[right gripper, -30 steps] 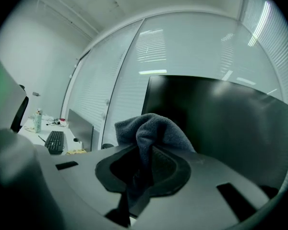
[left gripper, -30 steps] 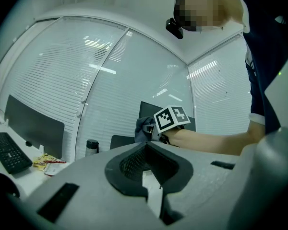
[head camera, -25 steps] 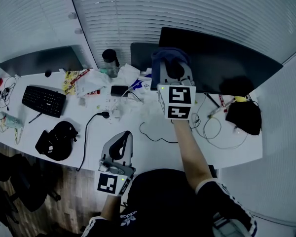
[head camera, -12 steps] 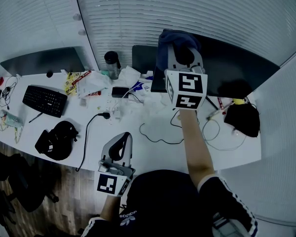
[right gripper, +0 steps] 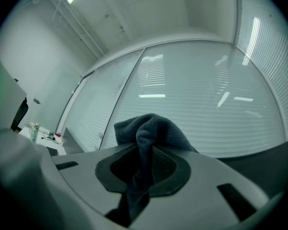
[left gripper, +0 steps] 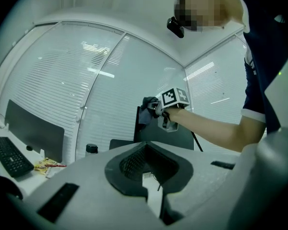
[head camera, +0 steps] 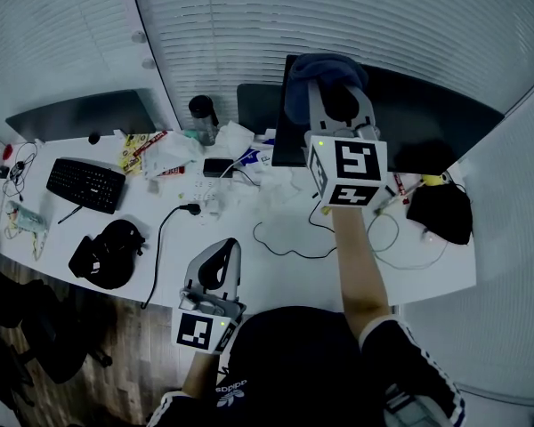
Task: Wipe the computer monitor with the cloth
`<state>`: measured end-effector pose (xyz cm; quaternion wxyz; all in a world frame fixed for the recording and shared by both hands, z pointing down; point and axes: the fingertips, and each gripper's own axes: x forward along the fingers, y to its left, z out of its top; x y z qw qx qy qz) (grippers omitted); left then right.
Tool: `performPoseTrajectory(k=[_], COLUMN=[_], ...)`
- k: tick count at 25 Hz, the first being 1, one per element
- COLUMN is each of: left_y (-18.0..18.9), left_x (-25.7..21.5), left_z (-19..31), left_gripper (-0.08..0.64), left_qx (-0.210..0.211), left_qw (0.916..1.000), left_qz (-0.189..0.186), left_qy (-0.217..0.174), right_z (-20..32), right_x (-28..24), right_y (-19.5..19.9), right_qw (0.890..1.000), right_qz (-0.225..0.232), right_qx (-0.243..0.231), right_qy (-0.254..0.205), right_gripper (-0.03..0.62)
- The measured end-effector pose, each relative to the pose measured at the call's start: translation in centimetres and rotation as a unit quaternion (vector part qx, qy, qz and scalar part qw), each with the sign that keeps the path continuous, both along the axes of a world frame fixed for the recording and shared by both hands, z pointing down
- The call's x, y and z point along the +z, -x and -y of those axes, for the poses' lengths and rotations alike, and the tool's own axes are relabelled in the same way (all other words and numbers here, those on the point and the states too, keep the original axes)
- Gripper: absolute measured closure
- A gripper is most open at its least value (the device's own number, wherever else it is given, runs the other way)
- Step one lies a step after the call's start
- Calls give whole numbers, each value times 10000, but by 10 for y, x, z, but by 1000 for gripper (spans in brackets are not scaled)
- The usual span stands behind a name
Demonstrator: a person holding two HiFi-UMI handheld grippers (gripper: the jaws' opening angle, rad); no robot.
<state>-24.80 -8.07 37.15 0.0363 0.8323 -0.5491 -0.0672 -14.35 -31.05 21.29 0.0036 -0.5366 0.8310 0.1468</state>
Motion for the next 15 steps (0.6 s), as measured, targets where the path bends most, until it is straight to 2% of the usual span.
performPoseTrajectory(k=[4, 8, 15], left_y=[-12, -38, -99], left_x=[-1, -2, -24], left_z=[-2, -3, -16], left_gripper=[555, 555, 555], left_qx=[60, 306, 719], left_qw=[10000, 9994, 9969], left_qz=[60, 160, 265], left_qy=[31, -3, -198], right_z=[-32, -66, -137], right_x=[-12, -12, 4], right_y=[-27, -71, -164], right_qw=[9997, 9991, 9997], right_qz=[133, 305, 193], right_qx=[-174, -253, 33], right_qy=[-119, -136, -130], right_gripper=[543, 543, 543])
